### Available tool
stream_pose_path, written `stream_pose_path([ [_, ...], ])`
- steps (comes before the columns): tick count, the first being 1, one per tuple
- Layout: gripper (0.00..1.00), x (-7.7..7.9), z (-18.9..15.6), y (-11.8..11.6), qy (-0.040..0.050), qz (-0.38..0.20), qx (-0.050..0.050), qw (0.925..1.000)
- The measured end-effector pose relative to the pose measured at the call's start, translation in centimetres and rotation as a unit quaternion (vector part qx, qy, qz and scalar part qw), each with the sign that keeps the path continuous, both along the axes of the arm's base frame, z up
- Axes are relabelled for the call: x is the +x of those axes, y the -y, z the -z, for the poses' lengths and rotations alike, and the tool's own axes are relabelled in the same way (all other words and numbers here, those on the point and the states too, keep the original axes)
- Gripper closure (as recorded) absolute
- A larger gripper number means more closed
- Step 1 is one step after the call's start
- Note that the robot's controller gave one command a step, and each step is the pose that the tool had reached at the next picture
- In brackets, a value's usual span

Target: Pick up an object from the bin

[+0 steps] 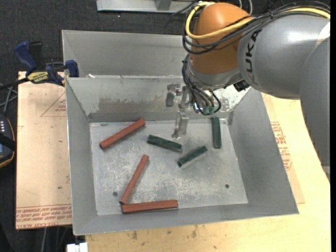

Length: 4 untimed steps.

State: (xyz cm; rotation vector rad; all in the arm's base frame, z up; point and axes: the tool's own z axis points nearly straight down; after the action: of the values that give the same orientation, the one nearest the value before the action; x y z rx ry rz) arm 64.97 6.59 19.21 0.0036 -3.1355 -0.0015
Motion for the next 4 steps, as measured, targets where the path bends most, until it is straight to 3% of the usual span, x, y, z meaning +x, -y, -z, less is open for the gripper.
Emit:
stream_pose_path([
  [1,0.00,0.2,-0.5,0.0,0.0041,0.000,0.000,1.0000],
  [2,0.00,-0.5,3.9,1.6,0.0080,-0.015,0.001,0.9999],
  [3,0.00,-2.2,10.9,0.9,0.0054,-0.032,0.000,0.9995],
  [4,1.00,-5.2,12.1,3.4,0.0047,-0.067,0.000,0.9978],
])
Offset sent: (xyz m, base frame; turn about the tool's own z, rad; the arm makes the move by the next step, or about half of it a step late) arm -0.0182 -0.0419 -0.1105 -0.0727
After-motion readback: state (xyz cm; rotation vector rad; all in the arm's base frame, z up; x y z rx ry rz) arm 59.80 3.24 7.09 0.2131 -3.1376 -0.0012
